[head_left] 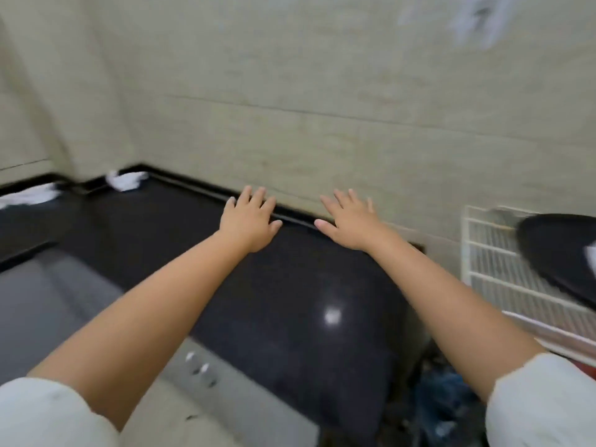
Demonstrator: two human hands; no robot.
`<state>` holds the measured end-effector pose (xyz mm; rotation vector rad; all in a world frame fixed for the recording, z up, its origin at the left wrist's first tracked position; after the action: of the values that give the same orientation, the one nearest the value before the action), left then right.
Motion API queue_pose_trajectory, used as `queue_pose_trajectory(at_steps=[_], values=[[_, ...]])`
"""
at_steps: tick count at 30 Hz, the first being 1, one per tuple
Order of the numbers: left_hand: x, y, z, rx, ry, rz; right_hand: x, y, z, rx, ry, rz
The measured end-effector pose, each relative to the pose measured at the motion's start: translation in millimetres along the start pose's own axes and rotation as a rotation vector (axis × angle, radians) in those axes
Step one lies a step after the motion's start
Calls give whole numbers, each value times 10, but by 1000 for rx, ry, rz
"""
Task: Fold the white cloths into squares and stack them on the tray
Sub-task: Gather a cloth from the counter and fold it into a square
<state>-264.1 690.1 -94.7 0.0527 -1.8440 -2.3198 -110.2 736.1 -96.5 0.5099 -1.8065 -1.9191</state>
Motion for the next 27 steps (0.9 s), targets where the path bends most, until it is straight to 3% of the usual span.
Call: queue_pose_trajectory(at_steps=[6,12,27], values=[[2029,-179,-782,55,316,67,2082,-401,710,99,298,50],[3462,-428,-1188,117,523,96,3660,-630,1359,117,517,68],[6608,-1189,-315,233,677,123,6025,-1140,4008,195,672,131]])
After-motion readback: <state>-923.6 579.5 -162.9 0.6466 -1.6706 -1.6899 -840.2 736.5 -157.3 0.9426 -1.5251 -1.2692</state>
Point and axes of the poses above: each hand's wrist, its own z-axis towards the middle knuckle, its own y-axis out of the back of the hand, x = y × z, the point moved 8 cm from there along z, towards the middle knuckle, and after that the axes turned 1 degree about y, right-handed, at the moved point
